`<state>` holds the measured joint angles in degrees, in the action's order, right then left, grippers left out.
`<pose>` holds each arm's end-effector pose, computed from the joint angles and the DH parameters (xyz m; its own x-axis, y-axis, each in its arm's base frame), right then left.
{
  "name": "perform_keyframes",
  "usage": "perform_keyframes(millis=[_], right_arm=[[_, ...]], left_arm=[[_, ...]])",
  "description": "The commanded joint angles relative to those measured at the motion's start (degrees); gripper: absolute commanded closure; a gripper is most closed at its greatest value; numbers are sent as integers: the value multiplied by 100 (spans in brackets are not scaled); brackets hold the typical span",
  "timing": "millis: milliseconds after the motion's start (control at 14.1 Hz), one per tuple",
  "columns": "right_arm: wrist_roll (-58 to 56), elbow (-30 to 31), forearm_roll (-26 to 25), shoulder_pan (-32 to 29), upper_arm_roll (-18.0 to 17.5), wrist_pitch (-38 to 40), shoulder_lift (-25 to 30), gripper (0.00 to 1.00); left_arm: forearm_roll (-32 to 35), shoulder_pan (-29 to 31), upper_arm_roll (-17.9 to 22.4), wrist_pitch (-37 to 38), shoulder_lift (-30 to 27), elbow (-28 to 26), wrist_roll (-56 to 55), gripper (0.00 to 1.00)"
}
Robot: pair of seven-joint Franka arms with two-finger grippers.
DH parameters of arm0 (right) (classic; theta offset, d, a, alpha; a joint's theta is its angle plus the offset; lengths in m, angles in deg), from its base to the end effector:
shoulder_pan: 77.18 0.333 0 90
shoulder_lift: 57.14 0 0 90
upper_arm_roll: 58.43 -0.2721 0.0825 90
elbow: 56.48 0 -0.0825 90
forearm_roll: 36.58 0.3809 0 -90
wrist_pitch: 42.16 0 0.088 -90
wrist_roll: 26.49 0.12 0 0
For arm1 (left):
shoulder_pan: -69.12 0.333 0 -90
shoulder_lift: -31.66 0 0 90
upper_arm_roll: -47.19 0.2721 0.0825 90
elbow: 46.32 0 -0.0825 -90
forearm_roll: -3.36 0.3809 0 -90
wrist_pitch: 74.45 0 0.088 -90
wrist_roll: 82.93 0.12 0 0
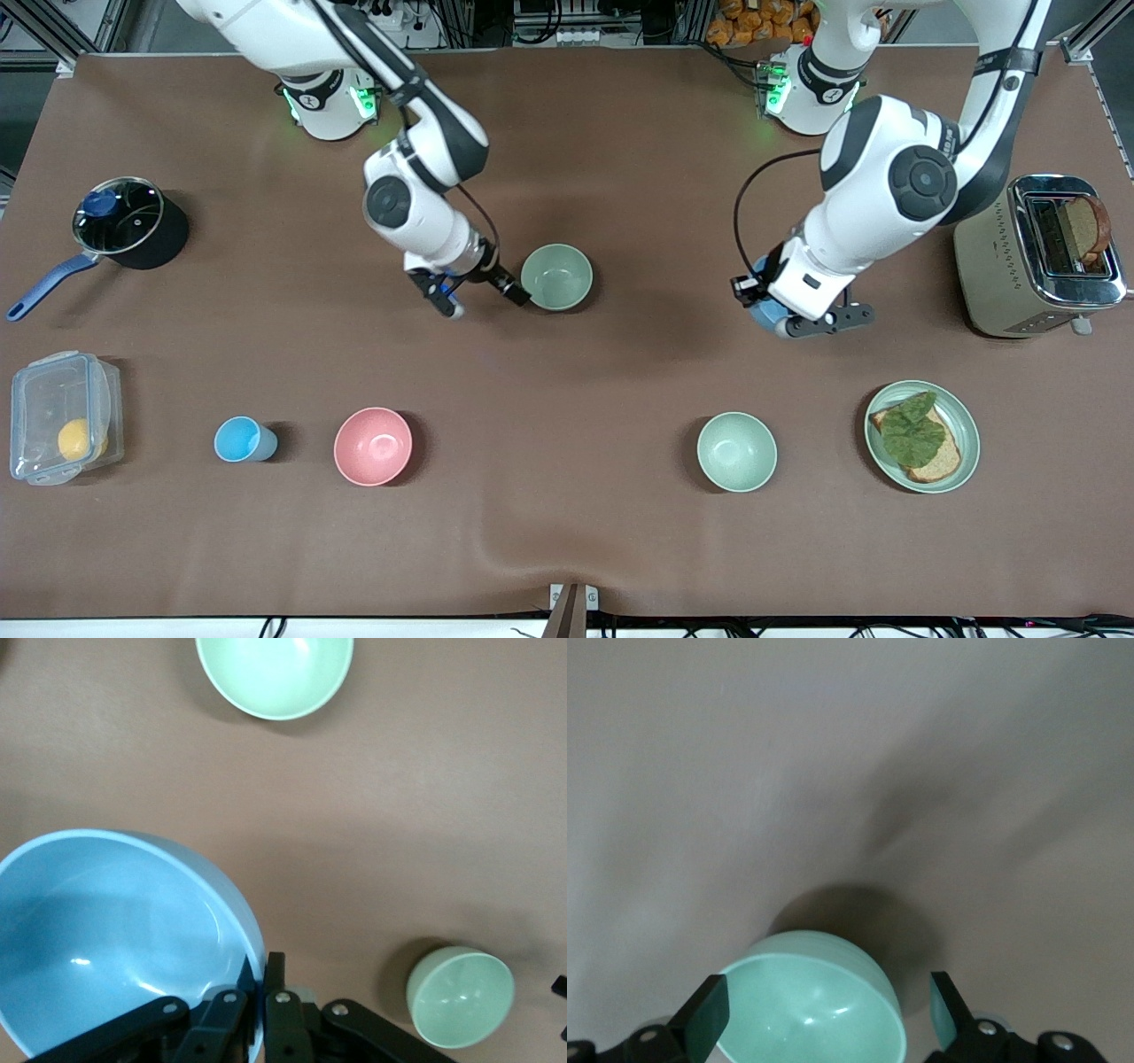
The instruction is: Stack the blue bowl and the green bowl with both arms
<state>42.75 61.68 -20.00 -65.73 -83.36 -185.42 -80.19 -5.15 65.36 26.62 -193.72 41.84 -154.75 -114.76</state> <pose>0.4674 0.3478 0.2106 0.6500 -0.6911 -0.3162 -0.7513 -0.6470 -0.1302 0.5383 -0.2479 0.3650 0.9760 0.1983 -0.0898 0.2112 -0.9625 0.1700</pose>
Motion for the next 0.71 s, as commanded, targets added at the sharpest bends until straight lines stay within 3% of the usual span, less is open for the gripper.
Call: perform_keyframes(millis=[0, 142, 283, 495, 637], right_arm=[[133, -232, 160, -300, 58, 598, 28, 0], [378, -224, 1167, -309, 119, 380, -103, 0], [581, -206, 1821, -196, 119, -321, -436, 0], [714, -197, 2051, 16, 119, -1298, -981, 0], [705, -188, 2069, -28, 119, -1415, -1149, 0]], left_arm=[[-107, -80, -315, 123, 98, 216, -411, 100], [-64, -386, -369, 123, 387, 636, -884, 100], [7, -782, -360, 123, 729, 1076, -1403, 100], [427, -1476, -351, 88, 1187, 1429, -2080, 100], [726, -1898, -342, -52, 1546, 1596, -2467, 100]])
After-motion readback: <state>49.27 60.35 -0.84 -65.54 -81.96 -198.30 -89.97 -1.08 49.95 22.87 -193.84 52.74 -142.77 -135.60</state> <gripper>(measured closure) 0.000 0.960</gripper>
